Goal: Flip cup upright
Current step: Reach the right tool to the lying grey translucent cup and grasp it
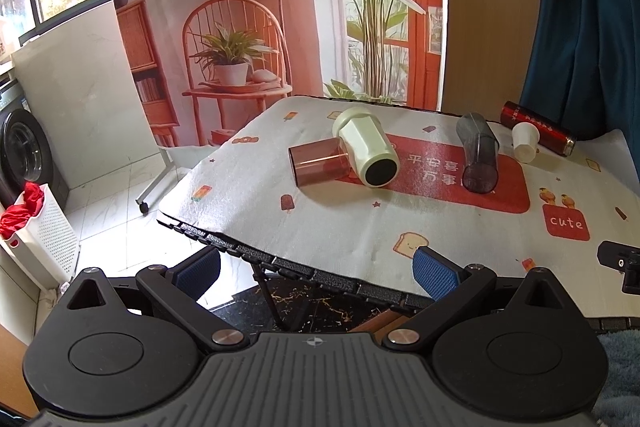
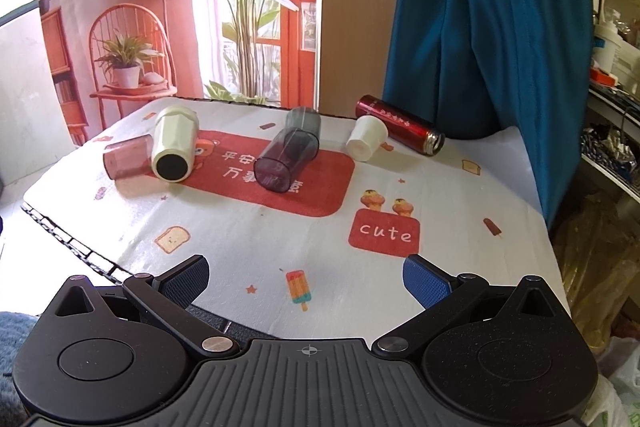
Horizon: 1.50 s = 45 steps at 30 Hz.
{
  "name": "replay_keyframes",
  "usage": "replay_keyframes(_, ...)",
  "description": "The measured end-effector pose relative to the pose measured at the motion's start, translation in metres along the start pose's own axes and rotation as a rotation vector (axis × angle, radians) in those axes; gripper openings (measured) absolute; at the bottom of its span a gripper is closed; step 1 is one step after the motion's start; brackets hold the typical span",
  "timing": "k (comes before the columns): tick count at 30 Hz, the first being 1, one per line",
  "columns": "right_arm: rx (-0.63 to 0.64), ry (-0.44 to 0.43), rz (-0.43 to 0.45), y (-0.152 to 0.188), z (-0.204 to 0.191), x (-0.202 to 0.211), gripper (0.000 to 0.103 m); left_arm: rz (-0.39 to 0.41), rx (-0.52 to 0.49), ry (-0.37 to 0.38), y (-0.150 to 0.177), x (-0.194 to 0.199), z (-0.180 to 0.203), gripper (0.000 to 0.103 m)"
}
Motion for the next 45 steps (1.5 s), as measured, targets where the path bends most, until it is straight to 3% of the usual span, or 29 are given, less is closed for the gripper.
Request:
replay_keyframes(9, 0.005, 0.002, -0.02, -0.004, 0.006, -0.057, 0.103, -0.027, -0.013, -0.047, -0.001, -0.054, 0.0, 0.103)
replay_keyframes(21, -0.025, -0.013, -0.006, -0.013, -0.013, -0.21, 0.103, -0.14, 0.041, -0.098, 0.026, -0.115, -0.017, 0.103)
replay_keyframes(28, -0.108, -0.017, 0.008, -0.022, -0.025, -0.275, 0.102, -0.194, 0.059, -0.134, 0.044, -0.131, -0.031, 0.103)
replay_keyframes(32, -0.138, 0.011, -0.017, -0.02, -0.026, -0.303, 0.094, -0.215, 0.073, -0.147, 0.05, -0.138, -0.036, 0.103)
replay_keyframes(36, -0.161, -0.014, -0.067, -0.012, -0.027, -0.314, 0.062, -0.229, 0.079, -0.151, 0.054, -0.143, -0.038, 0.103)
replay_keyframes(45, -0.183, -0.077, -0.117, 0.006, -0.042, -0.268, 0.059, -0.263, 0.1, -0.147, 0.067, -0.146, -0.036, 0.103)
Point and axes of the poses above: each gripper's, at about its wrist camera, not at the fingertips, and x roughly against the way its jaws point, z to its right, y to its underside, the point moved 7 cm from there along -x, roughly the way its jaws point, and after that the axes turned 15 degrees about z, right-handed, at the moved point
